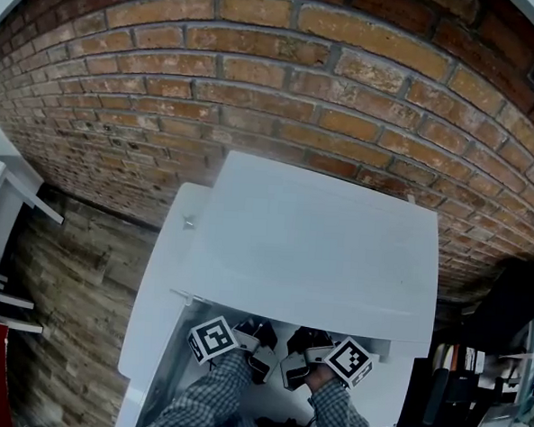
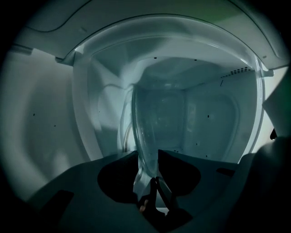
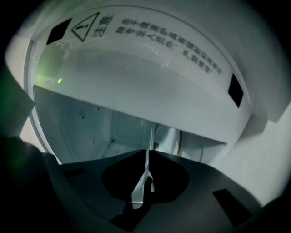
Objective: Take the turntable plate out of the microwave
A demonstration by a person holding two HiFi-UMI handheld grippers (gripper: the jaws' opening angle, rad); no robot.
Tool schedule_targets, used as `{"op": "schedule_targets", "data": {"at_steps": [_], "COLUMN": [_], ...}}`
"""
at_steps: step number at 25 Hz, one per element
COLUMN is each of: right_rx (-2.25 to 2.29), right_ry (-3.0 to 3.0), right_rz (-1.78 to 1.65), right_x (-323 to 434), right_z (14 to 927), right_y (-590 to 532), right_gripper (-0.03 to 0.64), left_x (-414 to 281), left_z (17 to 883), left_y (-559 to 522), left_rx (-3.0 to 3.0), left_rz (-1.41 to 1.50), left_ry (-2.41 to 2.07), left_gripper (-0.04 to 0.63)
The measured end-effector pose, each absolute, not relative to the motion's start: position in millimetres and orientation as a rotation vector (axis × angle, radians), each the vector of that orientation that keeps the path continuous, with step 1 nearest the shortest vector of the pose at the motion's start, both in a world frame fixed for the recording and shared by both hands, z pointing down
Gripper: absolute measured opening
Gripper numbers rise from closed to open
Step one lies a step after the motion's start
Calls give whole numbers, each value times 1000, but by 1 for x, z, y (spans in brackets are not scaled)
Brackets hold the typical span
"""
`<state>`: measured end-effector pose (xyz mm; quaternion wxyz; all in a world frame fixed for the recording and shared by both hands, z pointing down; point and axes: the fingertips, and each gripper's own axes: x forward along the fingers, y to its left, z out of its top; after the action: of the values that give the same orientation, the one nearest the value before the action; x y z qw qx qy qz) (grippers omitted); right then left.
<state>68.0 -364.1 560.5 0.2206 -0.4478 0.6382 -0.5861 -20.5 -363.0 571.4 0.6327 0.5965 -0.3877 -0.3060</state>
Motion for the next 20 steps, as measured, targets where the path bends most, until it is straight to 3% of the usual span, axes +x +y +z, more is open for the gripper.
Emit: {"op": "schedule_targets", "data": {"at_steps": [9, 12, 20], "right_rx": [-1126, -1187, -1296], "right_ry": [1772, 1813, 1827], "right_rz": [-1545, -1562, -1698], "right_x": [56, 62, 67], "right_z": [539, 550, 575], "right_y": [-374, -370, -348], "right_gripper": [29, 28, 31], "left_x": [-25, -29, -27], "left_z": [575, 580, 581], "left_y": [-371, -371, -370], "left_rx": [1334, 1309, 1324], "left_rz": [-698, -695, -672], "left_ry": [-919, -956, -927], "left_gripper": [114, 44, 40]}}
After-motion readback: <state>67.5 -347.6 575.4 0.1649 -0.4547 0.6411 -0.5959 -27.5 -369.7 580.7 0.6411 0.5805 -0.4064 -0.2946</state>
